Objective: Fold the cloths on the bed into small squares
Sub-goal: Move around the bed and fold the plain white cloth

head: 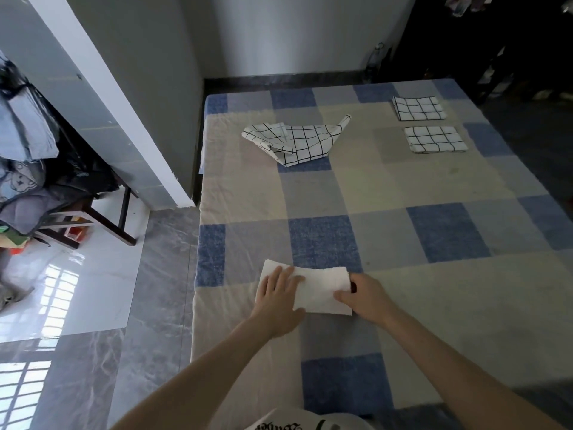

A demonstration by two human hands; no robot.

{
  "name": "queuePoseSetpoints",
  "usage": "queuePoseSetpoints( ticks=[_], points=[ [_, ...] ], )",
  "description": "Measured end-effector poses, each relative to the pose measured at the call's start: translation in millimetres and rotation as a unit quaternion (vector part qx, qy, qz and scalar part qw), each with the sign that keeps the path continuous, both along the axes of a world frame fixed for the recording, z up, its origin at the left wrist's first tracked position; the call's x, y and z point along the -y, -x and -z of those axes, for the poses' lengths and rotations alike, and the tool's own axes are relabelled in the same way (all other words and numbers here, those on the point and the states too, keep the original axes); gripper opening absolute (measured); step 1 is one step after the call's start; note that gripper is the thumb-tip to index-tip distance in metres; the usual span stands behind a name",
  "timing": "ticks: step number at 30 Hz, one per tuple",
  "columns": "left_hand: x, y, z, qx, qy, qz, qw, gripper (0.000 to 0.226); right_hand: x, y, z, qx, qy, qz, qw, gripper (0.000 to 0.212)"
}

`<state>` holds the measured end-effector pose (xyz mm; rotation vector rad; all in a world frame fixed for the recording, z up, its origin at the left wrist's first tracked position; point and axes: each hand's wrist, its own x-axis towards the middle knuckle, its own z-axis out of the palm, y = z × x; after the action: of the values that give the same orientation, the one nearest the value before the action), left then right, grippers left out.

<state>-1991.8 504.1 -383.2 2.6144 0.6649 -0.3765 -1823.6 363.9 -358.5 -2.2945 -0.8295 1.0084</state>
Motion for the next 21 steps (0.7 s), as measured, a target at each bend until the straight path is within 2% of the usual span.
queuePoseSetpoints(
  ticks=[2, 4, 6, 8, 10, 14, 17, 19, 21],
  points=[
    [-1.6, -9.9, -15.2, 0.08, 0.013, -0.046, 0.996, 0.074, -1.8, 7.2, -13.9, 0.005, -0.023, -0.036, 0.999, 0.022],
    [-7.5, -21.2, -30.5, 0.131, 0.038, -0.033, 0.99, 0.078, -6.7, 12.5, -30.5, 0.014, -0.024, -0.111, 0.993, 0.016],
    [-17.2, -34.0, -48.6, 0.151, 0.094, 0.022, 0.984, 0.064, -12.9, 13.9, -46.2, 0.019, -0.026, -0.175, 0.984, 0.014],
    [-29.8, -44.0, -61.4, 0.152, 0.128, 0.061, 0.978, 0.044, -19.0, 12.0, -58.3, 0.022, -0.04, -0.197, 0.979, 0.013],
    [-40.6, -49.0, -70.9, 0.159, 0.144, 0.056, 0.975, 0.04, -24.3, 8.4, -65.3, 0.026, -0.062, -0.172, 0.983, 0.014],
    [-60.5, -60.1, -88.3, 0.192, 0.152, 0.001, 0.969, 0.013, -32.2, -1.3, -75.5, 0.048, -0.058, -0.127, 0.989, 0.022],
    [-75.5, -66.5, -104.0, 0.253, 0.111, -0.015, 0.961, 0.011, -41.1, -12.7, -86.1, 0.142, -0.059, -0.11, 0.982, 0.007],
    [-83.2, -67.4, -114.1, 0.307, 0.08, -0.038, 0.948, 0.014, -45.6, -21.3, -93.3, 0.225, -0.136, -0.073, 0.962, 0.001],
    [-86.7, -64.3, -120.9, 0.375, 0.054, -0.047, 0.924, 0.018, -45.6, -25.0, -98.8, 0.309, -0.213, -0.048, 0.926, 0.009]
  ],
)
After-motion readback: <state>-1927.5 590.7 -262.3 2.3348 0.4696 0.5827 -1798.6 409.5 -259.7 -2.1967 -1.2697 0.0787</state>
